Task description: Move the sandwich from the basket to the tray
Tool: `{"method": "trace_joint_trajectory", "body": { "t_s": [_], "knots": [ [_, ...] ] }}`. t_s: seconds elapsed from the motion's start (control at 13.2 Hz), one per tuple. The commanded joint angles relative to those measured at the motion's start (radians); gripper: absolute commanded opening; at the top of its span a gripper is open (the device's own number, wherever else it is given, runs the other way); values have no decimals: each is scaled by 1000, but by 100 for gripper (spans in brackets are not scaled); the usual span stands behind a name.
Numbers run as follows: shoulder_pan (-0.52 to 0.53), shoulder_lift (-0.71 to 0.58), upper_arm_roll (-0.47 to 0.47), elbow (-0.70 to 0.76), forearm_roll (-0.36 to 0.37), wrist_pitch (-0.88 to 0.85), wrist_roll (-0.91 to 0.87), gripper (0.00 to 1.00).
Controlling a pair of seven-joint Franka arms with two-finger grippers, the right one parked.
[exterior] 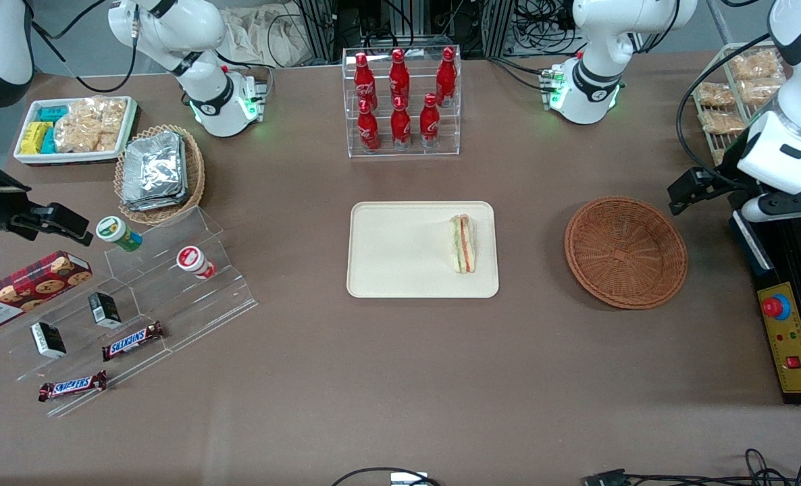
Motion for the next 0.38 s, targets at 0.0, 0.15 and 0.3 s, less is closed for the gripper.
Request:
{"method": "trace_joint_trajectory", "body": {
  "t_s": [0.0, 0.15, 0.3],
  "knots": [
    [11, -15, 43, -5, -55, -19, 19, 100],
    [11, -15, 43, 11, -53, -30, 30, 100],
    [11, -14, 43, 28, -47, -59, 21, 100]
  ]
}}
